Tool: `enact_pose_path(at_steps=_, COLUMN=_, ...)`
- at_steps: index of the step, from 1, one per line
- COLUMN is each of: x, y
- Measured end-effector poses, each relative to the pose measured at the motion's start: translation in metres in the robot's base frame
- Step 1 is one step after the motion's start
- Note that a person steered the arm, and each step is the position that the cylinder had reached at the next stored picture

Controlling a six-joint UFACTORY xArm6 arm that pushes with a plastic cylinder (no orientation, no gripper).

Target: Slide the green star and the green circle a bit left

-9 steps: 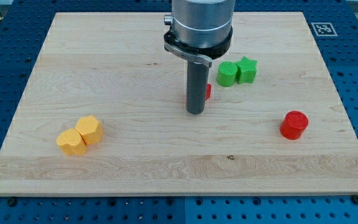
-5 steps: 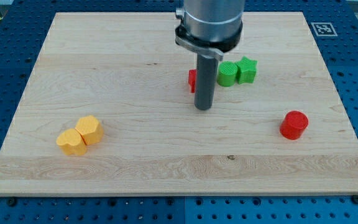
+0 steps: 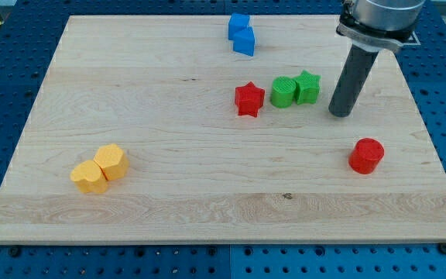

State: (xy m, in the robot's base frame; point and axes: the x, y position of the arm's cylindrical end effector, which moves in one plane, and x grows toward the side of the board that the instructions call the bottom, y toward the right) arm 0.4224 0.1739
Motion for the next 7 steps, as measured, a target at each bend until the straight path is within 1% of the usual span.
enact_pose_path(at_steps=1, x=-0.021, y=0.000)
enact_pose_path(at_steps=4, x=-0.029, y=-0.002)
enact_pose_path(at_steps=7, x=-0.028, y=-0.052)
